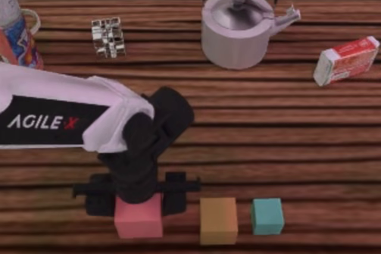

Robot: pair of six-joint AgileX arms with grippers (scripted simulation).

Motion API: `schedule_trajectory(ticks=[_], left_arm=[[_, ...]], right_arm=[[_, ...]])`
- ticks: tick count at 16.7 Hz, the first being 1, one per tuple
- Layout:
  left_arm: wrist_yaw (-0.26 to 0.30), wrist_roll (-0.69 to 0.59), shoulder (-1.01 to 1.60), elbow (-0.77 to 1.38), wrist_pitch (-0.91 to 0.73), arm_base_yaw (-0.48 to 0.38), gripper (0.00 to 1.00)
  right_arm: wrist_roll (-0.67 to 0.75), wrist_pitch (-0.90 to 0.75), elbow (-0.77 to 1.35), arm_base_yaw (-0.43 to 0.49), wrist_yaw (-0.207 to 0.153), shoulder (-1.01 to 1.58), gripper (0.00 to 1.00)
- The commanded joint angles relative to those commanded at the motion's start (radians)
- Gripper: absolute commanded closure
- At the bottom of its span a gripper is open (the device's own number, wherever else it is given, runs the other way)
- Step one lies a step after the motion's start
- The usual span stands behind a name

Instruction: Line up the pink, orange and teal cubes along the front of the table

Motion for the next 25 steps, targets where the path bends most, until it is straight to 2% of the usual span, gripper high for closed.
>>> schedule_trajectory(ticks=[13,25], left_arm=[[0.000,0.000,0.000,0.000,0.000,0.000,0.02],[0.000,-0.002,-0.017,0.028,-0.041,0.002,0.00]], right_arm=[[0.000,0.000,0.000,0.000,0.000,0.000,0.00],[0.000,0.000,0.000,0.000,0.000,0.000,0.00]])
